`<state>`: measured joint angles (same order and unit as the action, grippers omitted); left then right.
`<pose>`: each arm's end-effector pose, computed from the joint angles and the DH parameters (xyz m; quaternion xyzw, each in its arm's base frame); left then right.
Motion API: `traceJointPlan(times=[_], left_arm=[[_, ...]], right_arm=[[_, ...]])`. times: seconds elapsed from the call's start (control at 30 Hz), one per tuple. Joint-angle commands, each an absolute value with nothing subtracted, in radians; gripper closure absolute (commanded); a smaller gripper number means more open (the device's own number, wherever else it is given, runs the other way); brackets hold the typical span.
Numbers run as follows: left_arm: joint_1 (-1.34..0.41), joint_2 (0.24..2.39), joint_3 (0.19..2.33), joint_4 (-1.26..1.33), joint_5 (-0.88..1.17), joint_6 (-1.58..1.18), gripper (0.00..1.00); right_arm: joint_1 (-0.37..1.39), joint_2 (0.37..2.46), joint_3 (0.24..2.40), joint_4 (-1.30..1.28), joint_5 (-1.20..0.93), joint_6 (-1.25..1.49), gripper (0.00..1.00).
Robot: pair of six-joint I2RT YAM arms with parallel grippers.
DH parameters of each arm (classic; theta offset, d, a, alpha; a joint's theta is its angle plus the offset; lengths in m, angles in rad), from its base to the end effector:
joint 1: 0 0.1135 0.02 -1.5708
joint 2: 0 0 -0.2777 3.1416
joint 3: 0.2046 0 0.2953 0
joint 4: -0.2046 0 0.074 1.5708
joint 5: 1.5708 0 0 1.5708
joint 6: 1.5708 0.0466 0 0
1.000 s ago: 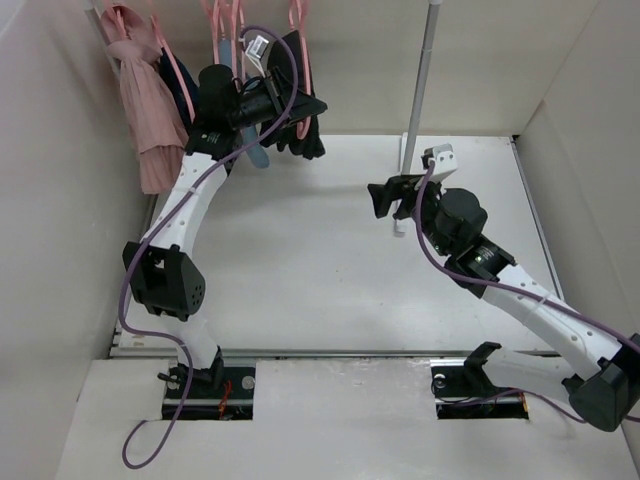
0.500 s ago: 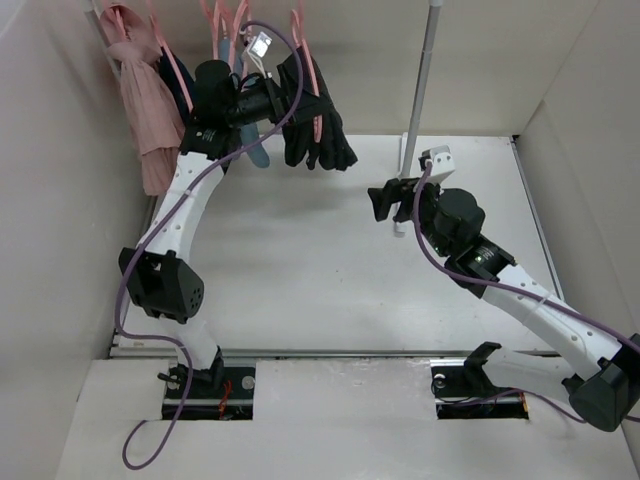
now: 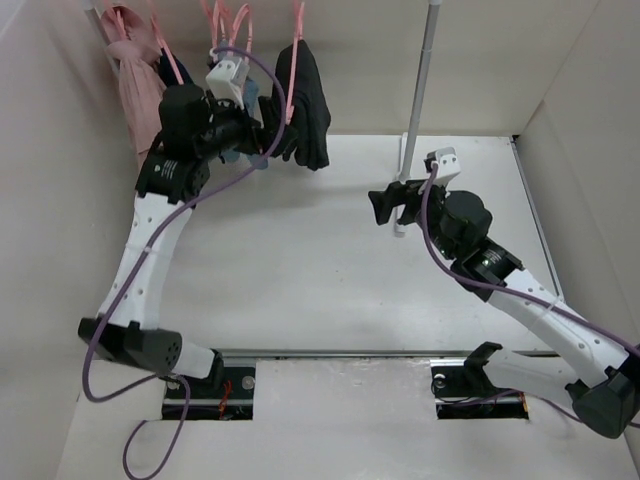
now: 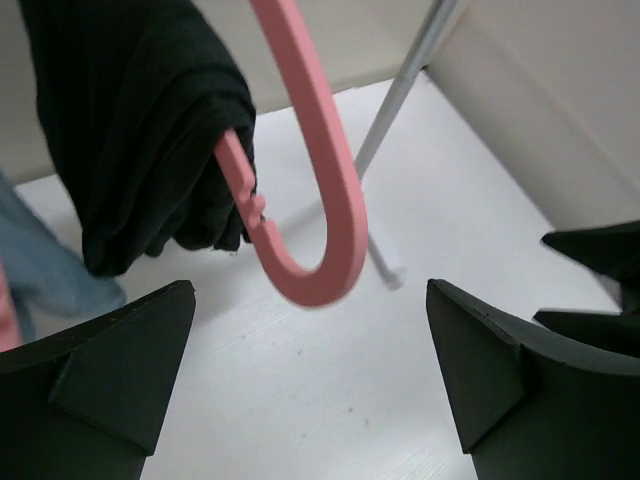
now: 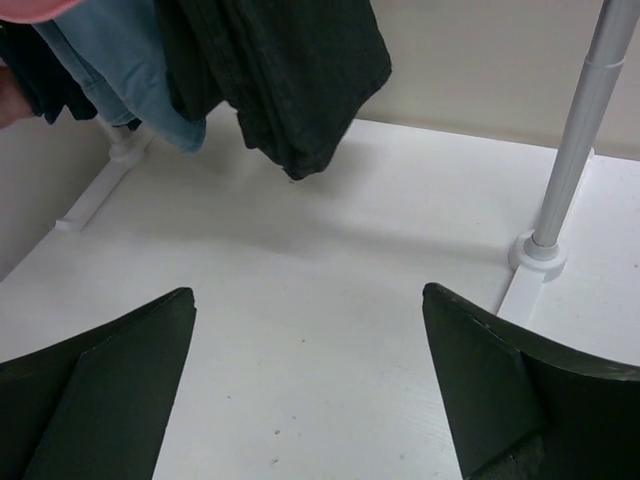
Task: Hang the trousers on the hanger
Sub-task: Place the hanger at the clothesline, then reset both arms
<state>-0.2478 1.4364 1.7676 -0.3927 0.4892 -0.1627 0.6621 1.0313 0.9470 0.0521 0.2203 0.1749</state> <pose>0.3355 -0.1075 0.5324 0.1958 0.6991 -0.3082 0.6147 0.2349 0.1702 0.3834 -0.0980 0.7114 0.2088 0.6638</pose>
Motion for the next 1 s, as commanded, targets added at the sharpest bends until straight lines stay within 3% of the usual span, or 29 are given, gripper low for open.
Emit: traceJointPlan(times=[0.0, 0.13, 0.33, 0.5, 0.73, 0.97], left_arm=[[-0.256, 1.329, 1.636, -0.431, 0.321, -0.046, 0.00], [-0.265, 1.105, 1.412, -0.344, 0.235, -0.003, 0.00], [-0.265, 0.731, 0.870, -0.021, 0.258, 0.092, 0.00], [-0.265, 0.497, 0.582, 0.127, 0.285, 0.094, 0.00], [-0.265, 0.573, 0.382, 0.241, 0.160, 0.115, 0.00], [-0.209, 0.552, 0.279, 0.308, 0.202, 0.137, 0.00]], right_arm=[[0.623, 1.025, 0.952, 0.026, 0.229, 0.190, 0.00], [0.578, 1.075, 0.965, -0.047, 0.189, 0.218, 0.00], [0.529, 1.054, 0.901, -0.037, 0.166, 0.264, 0.00], [0.508, 1.023, 0.851, -0.037, 0.196, 0.273, 0.00], [0.407, 0.954, 0.721, -0.017, 0.285, 0.342, 0.00], [0.374, 0.871, 0.653, -0.008, 0.420, 0.439, 0.00]])
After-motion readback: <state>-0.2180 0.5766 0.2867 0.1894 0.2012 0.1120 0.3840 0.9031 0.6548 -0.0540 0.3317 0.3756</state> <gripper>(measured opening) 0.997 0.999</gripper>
